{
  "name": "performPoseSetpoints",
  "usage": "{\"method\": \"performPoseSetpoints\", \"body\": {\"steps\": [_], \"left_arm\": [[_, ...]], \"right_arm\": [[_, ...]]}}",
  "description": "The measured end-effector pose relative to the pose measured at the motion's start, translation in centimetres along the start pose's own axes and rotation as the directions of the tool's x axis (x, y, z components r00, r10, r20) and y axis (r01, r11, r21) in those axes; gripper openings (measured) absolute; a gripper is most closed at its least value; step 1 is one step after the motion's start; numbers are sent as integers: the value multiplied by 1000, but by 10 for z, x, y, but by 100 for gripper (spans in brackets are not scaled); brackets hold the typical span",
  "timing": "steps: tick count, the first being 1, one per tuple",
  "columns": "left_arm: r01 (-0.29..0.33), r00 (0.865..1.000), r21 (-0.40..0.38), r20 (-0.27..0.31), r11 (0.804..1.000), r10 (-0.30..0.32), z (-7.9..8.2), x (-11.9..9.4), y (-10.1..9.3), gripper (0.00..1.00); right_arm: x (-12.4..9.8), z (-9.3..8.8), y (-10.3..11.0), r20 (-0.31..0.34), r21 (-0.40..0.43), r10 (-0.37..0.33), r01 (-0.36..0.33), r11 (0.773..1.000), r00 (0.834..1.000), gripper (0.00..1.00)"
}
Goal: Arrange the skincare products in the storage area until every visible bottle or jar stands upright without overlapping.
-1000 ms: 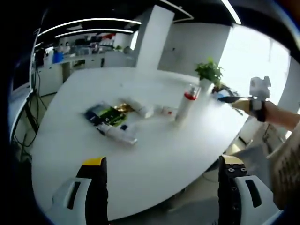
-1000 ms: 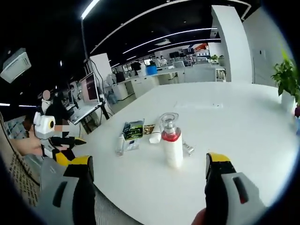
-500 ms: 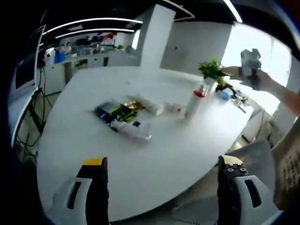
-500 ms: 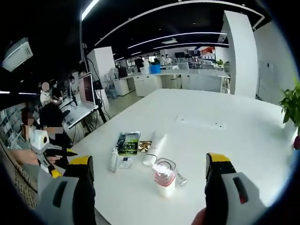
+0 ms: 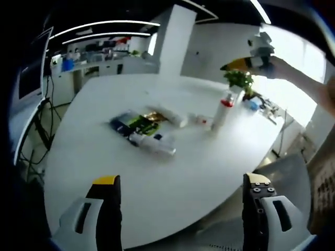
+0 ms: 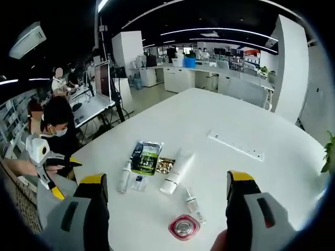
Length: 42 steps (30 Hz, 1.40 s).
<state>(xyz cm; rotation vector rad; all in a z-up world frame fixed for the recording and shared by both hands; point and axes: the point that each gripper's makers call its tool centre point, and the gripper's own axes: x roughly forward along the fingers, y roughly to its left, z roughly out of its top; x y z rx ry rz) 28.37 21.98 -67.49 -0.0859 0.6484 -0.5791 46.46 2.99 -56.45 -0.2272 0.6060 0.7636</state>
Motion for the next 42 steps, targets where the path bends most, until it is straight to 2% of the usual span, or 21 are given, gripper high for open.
{"method": "performPoseSetpoints", "body": {"steps": [4, 7, 9, 14, 17, 22, 26, 30, 39, 42], "left_arm": [[8, 1000, -4, 9, 1000, -8, 1, 0, 1, 96], [16, 1000, -2, 9, 1000, -16, 1, 1, 1, 96], [21, 1000, -3, 10, 1000, -21, 0, 1, 1, 96], [31, 999, -20, 18, 999, -31, 1, 0, 2, 96], [42, 999, -22, 23, 999, -42, 1, 0, -1, 96], [48, 998, 7, 49, 999, -49, 6, -1, -3, 96], [52, 997, 24, 49, 998, -53, 6, -1, -4, 96], [66, 997, 26, 41, 998, -67, 4, -2, -7, 95], [93, 995, 17, 23, 996, -93, 1, 1, -10, 95], [108, 994, 16, 8, 994, -108, -3, 1, -12, 94]], "right_arm": [[23, 6, 1, -44, -31, 8, -9, 999, 999, 95], [40, 1, 5, -114, -26, 29, -32, 999, 993, 96], [52, -2, 3, -154, -55, 10, -18, 998, 988, 97], [82, -8, 0, -227, -16, 14, -18, 1000, 974, 98], [100, -9, -7, -243, -5, 8, -9, 1000, 970, 98], [126, -18, -17, -300, -9, -16, 14, 1000, 954, 97], [144, -25, -23, -332, 11, -20, 25, 1000, 943, 95], [160, -36, -28, -377, 23, -34, 45, 999, 926, 92], [189, -53, -36, -414, 72, -42, 78, 994, 909, 80], [199, -60, -41, -428, 48, -53, 81, 996, 902, 74]]}}
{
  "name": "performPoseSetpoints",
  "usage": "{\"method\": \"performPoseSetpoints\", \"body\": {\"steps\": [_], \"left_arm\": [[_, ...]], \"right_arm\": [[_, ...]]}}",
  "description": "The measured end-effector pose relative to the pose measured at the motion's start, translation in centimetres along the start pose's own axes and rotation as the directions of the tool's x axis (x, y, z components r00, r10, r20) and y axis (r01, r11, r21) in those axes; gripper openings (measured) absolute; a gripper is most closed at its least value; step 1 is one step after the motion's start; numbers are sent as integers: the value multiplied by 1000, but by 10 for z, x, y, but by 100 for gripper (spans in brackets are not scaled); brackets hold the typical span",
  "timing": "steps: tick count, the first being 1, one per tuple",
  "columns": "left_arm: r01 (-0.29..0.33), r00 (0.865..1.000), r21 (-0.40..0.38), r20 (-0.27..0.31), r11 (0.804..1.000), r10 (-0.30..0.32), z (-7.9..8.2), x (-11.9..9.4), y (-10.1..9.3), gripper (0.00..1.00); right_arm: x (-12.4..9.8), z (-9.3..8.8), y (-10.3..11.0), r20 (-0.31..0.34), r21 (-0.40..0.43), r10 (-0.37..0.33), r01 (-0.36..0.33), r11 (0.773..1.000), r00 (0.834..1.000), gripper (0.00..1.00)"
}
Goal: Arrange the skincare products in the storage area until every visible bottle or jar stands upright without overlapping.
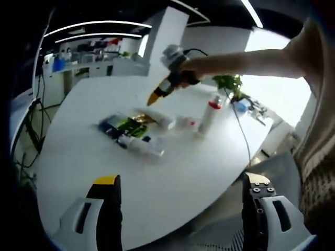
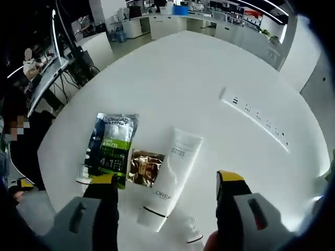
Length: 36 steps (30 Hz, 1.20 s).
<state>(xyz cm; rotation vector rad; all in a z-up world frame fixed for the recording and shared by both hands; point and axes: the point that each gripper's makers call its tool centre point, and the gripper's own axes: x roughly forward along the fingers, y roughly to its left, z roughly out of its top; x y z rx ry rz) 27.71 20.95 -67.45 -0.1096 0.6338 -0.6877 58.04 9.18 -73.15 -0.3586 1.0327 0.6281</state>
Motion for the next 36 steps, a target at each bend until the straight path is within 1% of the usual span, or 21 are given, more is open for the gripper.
{"method": "performPoseSetpoints", "body": {"steps": [3, 6, 9, 15, 18, 21, 24, 25, 26, 30, 31, 33, 35, 36], "left_arm": [[24, 1000, 12, -14, 1000, -24, -2, 1, -6, 94], [32, 999, 15, -24, 999, -31, -4, 2, -7, 94], [31, 999, 10, -34, 999, -31, -7, 4, -4, 93], [47, 998, 4, -49, 999, -47, -10, 6, -5, 93], [46, 997, -2, -55, 999, -46, -11, 6, -4, 92], [39, 997, -6, -60, 999, -40, -12, 7, -3, 92], [39, 997, -8, -63, 999, -39, -12, 7, -3, 92], [39, 997, -8, -66, 999, -40, -12, 7, -3, 92], [39, 997, -7, -69, 999, -39, -13, 7, -3, 92], [33, 997, -9, -75, 999, -34, -14, 8, -1, 92], [32, 997, -11, -76, 999, -33, -14, 8, 0, 91], [29, 997, -13, -78, 999, -30, -15, 9, 1, 91], [27, 997, -18, -78, 999, -28, -15, 9, 3, 91], [26, 997, -21, -77, 999, -27, -15, 9, 3, 91]], "right_arm": [[9, -3, -4, -15, -4, -17, 17, 1000, 1000, 70], [19, -4, -8, -17, 3, -17, 17, 1000, 1000, 63], [26, -6, -10, -25, 29, -11, 12, 1000, 1000, 58], [37, -10, -9, -48, 61, -3, 5, 998, 999, 57], [39, -14, -10, -63, 68, -14, 18, 998, 998, 57], [45, -15, -15, -77, 58, -34, 38, 998, 996, 54], [52, -14, -19, -80, 59, -38, 43, 997, 996, 50], [53, -14, -20, -81, 59, -36, 41, 997, 996, 50], [50, -15, -16, -77, 65, -36, 41, 997, 996, 50], [49, -13, -18, -83, 44, -53, 57, 997, 995, 48], [49, -13, -18, -84, 49, -57, 62, 997, 995, 47], [49, -12, -19, -74, 69, -58, 63, 996, 996, 41], [50, -10, -18, -56, 84, -72, 77, 993, 996, 37], [50, -9, -22, -53, 85, -73, 77, 993, 996, 36]]}}
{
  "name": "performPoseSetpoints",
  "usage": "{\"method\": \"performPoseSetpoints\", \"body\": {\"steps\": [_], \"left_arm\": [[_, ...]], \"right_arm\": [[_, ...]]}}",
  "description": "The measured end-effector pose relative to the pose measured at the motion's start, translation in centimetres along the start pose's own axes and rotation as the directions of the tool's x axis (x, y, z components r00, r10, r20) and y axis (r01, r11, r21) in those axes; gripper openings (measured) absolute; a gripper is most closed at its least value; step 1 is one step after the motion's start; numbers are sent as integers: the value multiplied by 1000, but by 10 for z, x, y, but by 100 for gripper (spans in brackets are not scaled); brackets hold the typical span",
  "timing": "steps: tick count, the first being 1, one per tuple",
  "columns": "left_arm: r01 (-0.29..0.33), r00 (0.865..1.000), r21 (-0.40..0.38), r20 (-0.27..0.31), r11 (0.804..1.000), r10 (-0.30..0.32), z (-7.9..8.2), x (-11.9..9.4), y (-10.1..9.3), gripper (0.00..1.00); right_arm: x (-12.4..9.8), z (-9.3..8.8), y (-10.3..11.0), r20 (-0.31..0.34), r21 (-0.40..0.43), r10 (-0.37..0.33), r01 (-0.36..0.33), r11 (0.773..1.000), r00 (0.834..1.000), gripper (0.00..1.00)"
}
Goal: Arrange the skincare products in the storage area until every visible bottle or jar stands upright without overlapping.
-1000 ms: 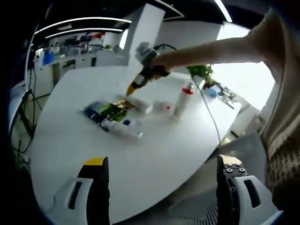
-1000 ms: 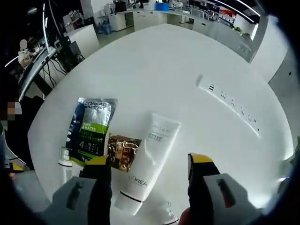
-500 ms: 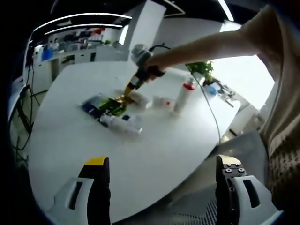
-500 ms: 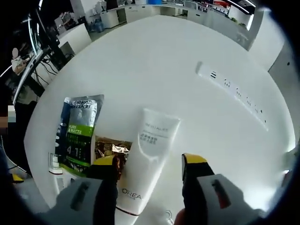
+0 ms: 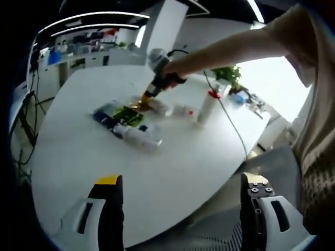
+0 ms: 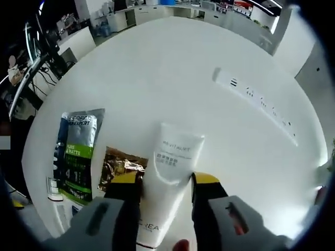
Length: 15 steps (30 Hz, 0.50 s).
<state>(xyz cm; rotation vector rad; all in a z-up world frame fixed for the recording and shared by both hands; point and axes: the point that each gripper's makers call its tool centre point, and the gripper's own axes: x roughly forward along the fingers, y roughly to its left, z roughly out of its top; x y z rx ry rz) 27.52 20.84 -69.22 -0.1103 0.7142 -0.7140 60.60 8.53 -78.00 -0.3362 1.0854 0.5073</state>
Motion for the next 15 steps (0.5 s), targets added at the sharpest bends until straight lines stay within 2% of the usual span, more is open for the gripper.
{"method": "performPoseSetpoints", "body": {"steps": [5, 12, 15], "left_arm": [[-1, 1000, -12, 6, 1000, 1, 2, 0, 0, 91], [-20, 1000, -27, 18, 999, 20, 6, -2, 3, 90], [-31, 999, -20, 22, 999, 31, 7, -3, 5, 90]], "right_arm": [[-6, -1, 1, 45, 58, -6, 3, 998, 999, 33], [-15, 1, 2, 78, 62, -7, 3, 998, 997, 30], [-26, 3, 2, 102, 63, -9, 2, 998, 995, 30]]}}
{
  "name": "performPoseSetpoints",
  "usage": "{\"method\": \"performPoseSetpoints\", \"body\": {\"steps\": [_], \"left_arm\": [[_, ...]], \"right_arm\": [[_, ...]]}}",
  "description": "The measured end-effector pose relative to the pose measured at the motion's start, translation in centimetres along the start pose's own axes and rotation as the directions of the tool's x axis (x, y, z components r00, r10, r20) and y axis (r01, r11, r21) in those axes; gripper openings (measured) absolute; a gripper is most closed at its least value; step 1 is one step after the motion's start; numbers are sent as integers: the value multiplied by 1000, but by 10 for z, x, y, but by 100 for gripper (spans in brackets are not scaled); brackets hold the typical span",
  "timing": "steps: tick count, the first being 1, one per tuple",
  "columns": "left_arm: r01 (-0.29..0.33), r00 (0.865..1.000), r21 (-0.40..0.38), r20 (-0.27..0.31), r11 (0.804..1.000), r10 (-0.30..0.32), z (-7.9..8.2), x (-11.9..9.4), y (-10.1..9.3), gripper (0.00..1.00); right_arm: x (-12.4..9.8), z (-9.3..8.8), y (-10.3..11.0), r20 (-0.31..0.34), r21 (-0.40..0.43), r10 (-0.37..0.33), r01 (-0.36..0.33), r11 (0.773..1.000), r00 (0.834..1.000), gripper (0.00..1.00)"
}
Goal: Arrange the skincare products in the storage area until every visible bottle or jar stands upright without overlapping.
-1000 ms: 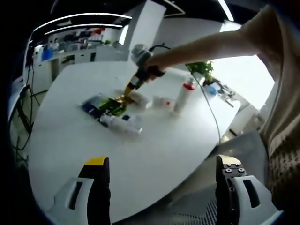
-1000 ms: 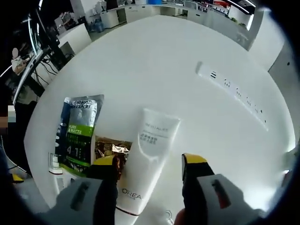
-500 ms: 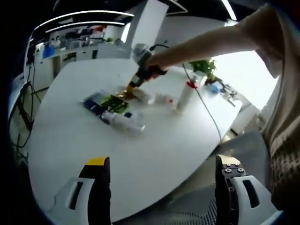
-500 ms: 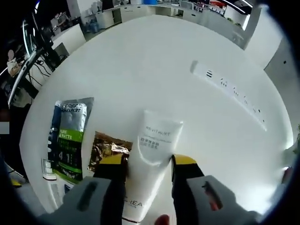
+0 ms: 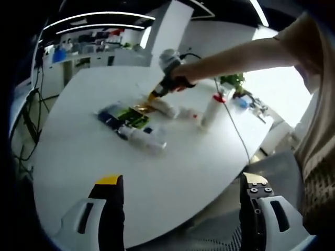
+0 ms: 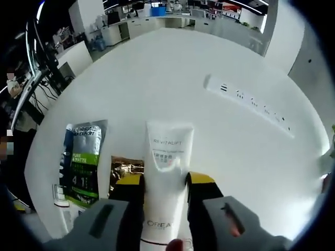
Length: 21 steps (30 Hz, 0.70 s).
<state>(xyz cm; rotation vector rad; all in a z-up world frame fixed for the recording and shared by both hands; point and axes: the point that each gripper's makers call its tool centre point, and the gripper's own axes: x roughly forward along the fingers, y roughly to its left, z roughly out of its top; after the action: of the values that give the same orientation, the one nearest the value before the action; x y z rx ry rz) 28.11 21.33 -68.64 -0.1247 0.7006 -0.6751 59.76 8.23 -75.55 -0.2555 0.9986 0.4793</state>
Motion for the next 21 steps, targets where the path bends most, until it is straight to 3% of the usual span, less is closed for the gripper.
{"method": "performPoseSetpoints", "body": {"steps": [8, 12, 21], "left_arm": [[-26, 1000, 26, 10, 999, 26, 6, -4, 8, 89], [-29, 999, 31, 22, 999, 28, 11, -4, 6, 89], [-25, 999, 83, 29, 996, 23, 23, 4, -4, 89]], "right_arm": [[-21, 7, -2, 83, 12, -6, 5, 1000, 997, 30], [-38, 17, 8, 151, -64, 0, 9, 998, 989, 29], [-72, 24, 31, 265, -76, 39, -19, 997, 964, 29]]}}
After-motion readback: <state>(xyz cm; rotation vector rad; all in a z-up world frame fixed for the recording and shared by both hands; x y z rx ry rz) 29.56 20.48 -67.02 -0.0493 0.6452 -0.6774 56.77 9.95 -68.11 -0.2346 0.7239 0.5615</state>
